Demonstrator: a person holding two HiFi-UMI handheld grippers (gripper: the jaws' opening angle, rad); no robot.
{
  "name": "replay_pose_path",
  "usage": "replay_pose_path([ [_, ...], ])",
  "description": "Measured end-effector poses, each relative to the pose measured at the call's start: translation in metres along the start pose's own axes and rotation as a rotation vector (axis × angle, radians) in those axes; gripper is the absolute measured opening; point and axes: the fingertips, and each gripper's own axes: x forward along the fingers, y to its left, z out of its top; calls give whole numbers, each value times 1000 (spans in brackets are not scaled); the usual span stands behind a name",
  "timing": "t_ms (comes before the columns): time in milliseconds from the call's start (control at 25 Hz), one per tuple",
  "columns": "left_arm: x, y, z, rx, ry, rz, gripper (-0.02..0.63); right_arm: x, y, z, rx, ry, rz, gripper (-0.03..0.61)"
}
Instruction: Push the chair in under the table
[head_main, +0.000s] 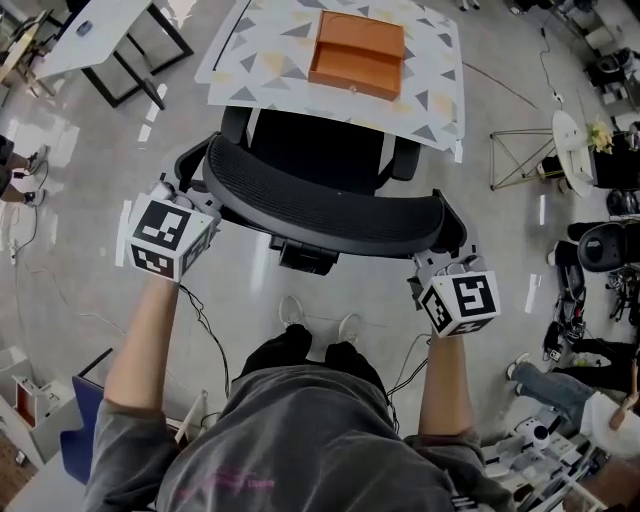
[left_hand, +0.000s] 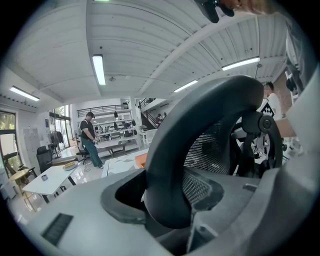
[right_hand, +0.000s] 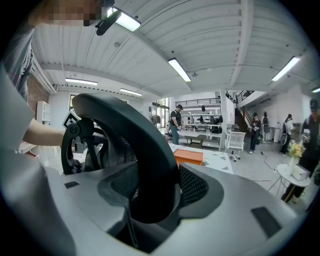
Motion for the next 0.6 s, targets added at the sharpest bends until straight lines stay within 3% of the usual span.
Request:
replay_pose_path([
  [600,-1,0,0,8,-8,10,219,1,0,1,-5,-8,4,238],
])
